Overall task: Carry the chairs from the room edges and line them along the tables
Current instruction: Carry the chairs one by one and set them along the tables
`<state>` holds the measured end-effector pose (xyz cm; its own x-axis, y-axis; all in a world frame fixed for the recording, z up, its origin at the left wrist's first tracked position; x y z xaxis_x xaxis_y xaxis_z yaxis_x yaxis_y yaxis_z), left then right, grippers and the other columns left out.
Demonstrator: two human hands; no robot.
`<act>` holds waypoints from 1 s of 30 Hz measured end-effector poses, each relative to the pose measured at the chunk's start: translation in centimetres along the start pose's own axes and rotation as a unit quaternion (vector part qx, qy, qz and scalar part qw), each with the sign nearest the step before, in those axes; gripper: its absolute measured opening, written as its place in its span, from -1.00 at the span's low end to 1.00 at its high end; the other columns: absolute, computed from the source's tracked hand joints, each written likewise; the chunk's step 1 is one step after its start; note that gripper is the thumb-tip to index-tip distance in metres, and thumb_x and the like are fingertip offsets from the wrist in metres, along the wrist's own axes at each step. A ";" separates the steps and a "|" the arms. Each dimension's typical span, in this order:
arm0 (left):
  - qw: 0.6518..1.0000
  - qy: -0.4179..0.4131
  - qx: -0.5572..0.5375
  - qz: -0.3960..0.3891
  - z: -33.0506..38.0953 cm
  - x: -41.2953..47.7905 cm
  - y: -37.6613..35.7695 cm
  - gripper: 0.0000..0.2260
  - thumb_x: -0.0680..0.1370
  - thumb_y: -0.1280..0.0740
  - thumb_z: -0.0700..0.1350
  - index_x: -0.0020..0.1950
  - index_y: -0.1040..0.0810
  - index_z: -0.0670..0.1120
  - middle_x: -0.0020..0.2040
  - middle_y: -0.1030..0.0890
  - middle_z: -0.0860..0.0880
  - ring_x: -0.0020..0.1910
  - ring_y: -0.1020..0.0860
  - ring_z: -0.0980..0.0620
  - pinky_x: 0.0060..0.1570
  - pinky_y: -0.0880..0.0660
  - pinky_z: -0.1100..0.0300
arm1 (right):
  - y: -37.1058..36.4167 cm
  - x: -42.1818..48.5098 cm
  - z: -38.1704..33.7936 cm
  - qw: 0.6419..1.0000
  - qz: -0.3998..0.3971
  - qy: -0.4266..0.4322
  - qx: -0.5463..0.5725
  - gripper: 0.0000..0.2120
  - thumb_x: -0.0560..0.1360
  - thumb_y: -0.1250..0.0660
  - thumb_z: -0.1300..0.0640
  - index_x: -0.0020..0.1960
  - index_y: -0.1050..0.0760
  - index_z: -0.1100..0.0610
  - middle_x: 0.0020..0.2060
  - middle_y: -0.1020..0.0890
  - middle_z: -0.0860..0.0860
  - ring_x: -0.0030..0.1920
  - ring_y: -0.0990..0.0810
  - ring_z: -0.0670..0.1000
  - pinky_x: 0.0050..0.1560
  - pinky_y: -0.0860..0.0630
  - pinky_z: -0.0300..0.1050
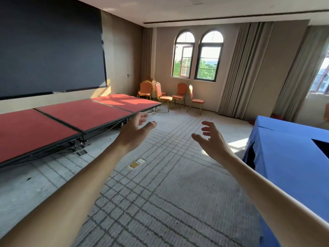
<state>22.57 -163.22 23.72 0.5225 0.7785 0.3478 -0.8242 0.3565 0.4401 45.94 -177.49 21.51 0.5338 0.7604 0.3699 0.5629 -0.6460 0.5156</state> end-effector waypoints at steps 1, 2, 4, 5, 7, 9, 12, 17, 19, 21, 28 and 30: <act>1.000 0.001 -0.002 -0.008 -1.3 2.5 0.4 -0.42 0.43 -0.28 0.32 0.39 -0.40 0.12 0.33 -0.49 0.05 0.32 -0.44 0.07 0.31 -0.40 -0.02 | -1.3 2.3 0.1 1.000 0.000 -0.004 -0.001 -0.40 0.49 -0.45 -0.06 0.44 -0.30 0.01 0.26 -0.49 0.04 0.25 -0.47 0.02 0.19 -0.45 -0.03; 1.000 0.002 -0.008 -0.020 -2.8 6.6 1.2 -0.42 0.43 -0.28 0.32 0.40 -0.41 0.11 0.33 -0.49 0.04 0.32 -0.44 0.06 0.31 -0.40 -0.02 | -3.3 6.3 -0.1 1.000 0.003 -0.007 0.006 -0.40 0.49 -0.45 -0.06 0.44 -0.32 0.02 0.25 -0.49 0.04 0.24 -0.48 0.02 0.16 -0.46 -0.05; 0.999 0.000 -0.017 -0.035 -4.2 12.3 2.1 -0.45 0.46 -0.28 0.29 0.39 -0.42 0.10 0.32 -0.51 0.04 0.28 -0.46 0.05 0.23 -0.42 0.02 | -5.2 11.8 -0.6 0.999 0.002 -0.016 0.034 -0.42 0.47 -0.47 -0.05 0.42 -0.35 0.04 0.24 -0.51 0.05 0.22 -0.52 0.04 0.11 -0.48 -0.08; 0.999 -0.004 -0.029 -0.037 -4.6 15.1 2.5 -0.48 0.47 -0.27 0.28 0.37 -0.44 0.09 0.30 -0.52 0.04 0.25 -0.47 0.06 0.17 -0.41 0.05 | -6.0 14.4 -0.9 0.998 0.004 -0.022 0.059 -0.43 0.47 -0.47 -0.04 0.40 -0.37 0.04 0.23 -0.53 0.06 0.20 -0.54 0.04 0.08 -0.50 -0.10; 0.997 -0.012 -0.067 -0.032 -5.3 20.6 3.2 -0.56 0.49 -0.26 0.27 0.29 -0.48 0.10 0.25 -0.52 0.07 0.22 -0.45 0.07 0.10 -0.37 0.09 | -7.3 19.2 -1.4 0.993 0.008 -0.032 0.113 -0.47 0.47 -0.47 -0.05 0.37 -0.40 0.01 0.20 -0.55 0.04 0.15 -0.56 -0.02 -0.04 -0.50 -0.19; 0.995 -0.003 -0.094 -0.030 -6.4 26.2 3.0 -0.48 0.44 -0.23 0.34 0.29 -0.51 0.10 0.22 -0.54 0.08 0.24 -0.45 0.06 0.15 -0.37 0.07 | -8.5 24.0 -1.3 0.989 0.014 -0.044 0.139 -0.48 0.46 -0.46 -0.07 0.36 -0.42 0.00 0.17 -0.58 0.02 0.11 -0.57 -0.08 -0.10 -0.47 -0.24; 0.995 -0.001 -0.092 -0.046 -8.7 34.2 2.1 -0.39 0.34 -0.20 0.41 0.27 -0.54 0.13 0.21 -0.58 0.06 0.26 -0.49 0.03 0.30 -0.38 -0.02 | -10.3 31.0 -0.3 0.983 0.037 -0.061 0.170 -0.50 0.45 -0.46 -0.11 0.32 -0.45 -0.02 0.16 -0.62 0.02 0.17 -0.58 -0.02 0.08 -0.52 -0.10; 0.994 -0.032 -0.066 -0.079 -13.9 49.5 -0.8 -0.46 0.41 -0.20 0.38 0.23 -0.54 0.09 0.15 -0.59 0.07 0.20 -0.50 0.08 0.09 -0.39 0.15 | -14.7 44.1 4.4 0.982 0.051 -0.067 0.171 -0.53 0.45 -0.46 -0.17 0.28 -0.47 -0.06 0.12 -0.65 -0.06 0.19 -0.59 -0.02 0.31 -0.47 0.10; 0.993 -0.047 -0.068 -0.084 -15.8 56.3 -2.0 -0.45 0.43 -0.19 0.38 0.24 -0.54 0.07 0.13 -0.59 0.06 0.17 -0.50 0.08 0.02 -0.36 0.18 | -16.3 50.5 6.3 0.981 0.056 -0.060 0.175 -0.55 0.45 -0.46 -0.17 0.26 -0.48 -0.07 0.10 -0.66 -0.08 0.18 -0.59 -0.04 0.32 -0.47 0.11; 0.992 -0.054 -0.074 -0.088 -17.4 62.4 -3.2 -0.43 0.43 -0.18 0.36 0.27 -0.53 0.03 0.11 -0.59 0.05 0.17 -0.51 0.07 0.02 -0.37 0.16 | -17.4 56.4 7.7 0.981 0.060 -0.058 0.173 -0.58 0.45 -0.46 -0.16 0.23 -0.48 -0.07 0.07 -0.67 -0.09 0.17 -0.60 -0.04 0.33 -0.47 0.11; 0.992 -0.054 -0.101 -0.059 -22.3 83.2 -3.9 -0.39 0.37 -0.20 0.40 0.28 -0.53 0.08 0.22 -0.59 0.03 0.27 -0.49 0.04 0.26 -0.37 0.05 | -21.8 77.7 11.3 0.981 0.059 -0.047 0.181 -0.59 0.47 -0.45 -0.15 0.25 -0.49 -0.06 0.05 -0.68 -0.11 0.17 -0.60 -0.06 0.33 -0.47 0.10; 0.992 -0.054 -0.098 -0.063 -25.0 89.1 -4.3 -0.50 0.42 -0.20 0.35 0.24 -0.53 0.11 0.20 -0.60 0.00 0.24 -0.51 0.05 0.16 -0.38 0.13 | -24.2 83.9 13.1 0.983 0.049 -0.052 0.167 -0.57 0.46 -0.45 -0.17 0.26 -0.48 -0.07 0.08 -0.67 -0.10 0.18 -0.59 -0.06 0.33 -0.47 0.10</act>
<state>67.18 -82.49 32.06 0.6350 0.6656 0.3920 -0.7725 0.5487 0.3197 85.34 -98.96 29.97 0.6479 0.6935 0.3151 0.6721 -0.7151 0.1920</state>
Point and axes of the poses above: each hand's wrist, its own x-axis towards the middle knuckle, its own y-axis out of the back of the hand, z = x × y, the point moved 2 cm from there along x, towards the middle knuckle
